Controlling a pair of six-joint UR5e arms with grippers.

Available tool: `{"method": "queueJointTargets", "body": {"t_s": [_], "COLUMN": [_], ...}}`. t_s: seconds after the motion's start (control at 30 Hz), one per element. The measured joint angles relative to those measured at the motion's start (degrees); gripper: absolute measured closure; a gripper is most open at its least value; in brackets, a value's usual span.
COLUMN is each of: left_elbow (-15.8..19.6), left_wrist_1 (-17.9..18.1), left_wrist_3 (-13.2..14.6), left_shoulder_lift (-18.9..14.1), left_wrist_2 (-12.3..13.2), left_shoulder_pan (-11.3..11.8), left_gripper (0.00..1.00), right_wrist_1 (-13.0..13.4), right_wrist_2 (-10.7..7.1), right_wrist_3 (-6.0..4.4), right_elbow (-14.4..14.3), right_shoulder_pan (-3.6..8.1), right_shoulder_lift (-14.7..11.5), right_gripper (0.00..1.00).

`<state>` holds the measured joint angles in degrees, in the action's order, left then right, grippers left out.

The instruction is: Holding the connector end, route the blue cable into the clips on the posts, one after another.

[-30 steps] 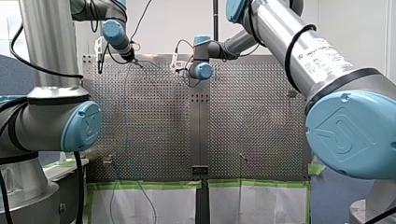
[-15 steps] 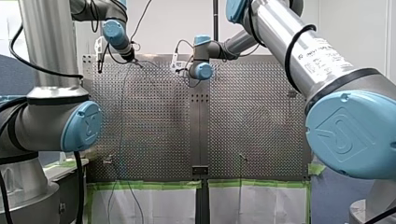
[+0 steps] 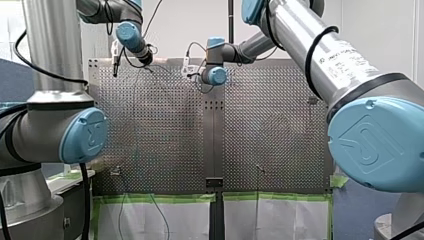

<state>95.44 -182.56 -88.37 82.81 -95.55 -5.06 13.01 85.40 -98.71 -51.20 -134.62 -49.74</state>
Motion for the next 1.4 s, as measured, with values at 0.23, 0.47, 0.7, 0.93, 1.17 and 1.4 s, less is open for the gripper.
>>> {"method": "queueJointTargets", "body": {"t_s": [0.23,0.47,0.7,0.93,1.17,1.4], "left_elbow": [-2.2,-2.7,-4.2,-6.7,-7.7,-7.8], "left_wrist_1": [0.5,2.3,5.8,7.1,7.0,7.4], "left_wrist_3": [-0.3,-1.4,-2.5,-2.7,-2.8,-2.8], "left_shoulder_lift": [3.5,6.6,8.8,9.9,11.7,11.9], "left_wrist_2": [-0.1,-1.0,-3.3,-5.3,-5.6,-6.4], "left_shoulder_pan": [-1.6,-2.4,-2.8,-2.9,-2.8,-2.3], "left_gripper": [0.00,0.00,0.00,0.00,0.00,0.00], "right_wrist_1": [0.0,-0.1,-0.1,-0.1,-0.2,-0.2], "right_wrist_2": [0.02,0.03,0.03,0.04,0.03,0.04], "right_wrist_3": [0.32,0.34,0.37,0.36,0.35,0.29], "right_elbow": [0.2,0.2,0.2,0.2,0.2,0.2], "right_shoulder_pan": [-0.14,-0.17,-0.29,-0.33,-0.34,-0.34], "right_shoulder_lift": [0.0,0.0,0.0,0.0,0.0,0.0], "right_gripper": [1.00,1.00,1.00,1.00,1.00,1.00]}}
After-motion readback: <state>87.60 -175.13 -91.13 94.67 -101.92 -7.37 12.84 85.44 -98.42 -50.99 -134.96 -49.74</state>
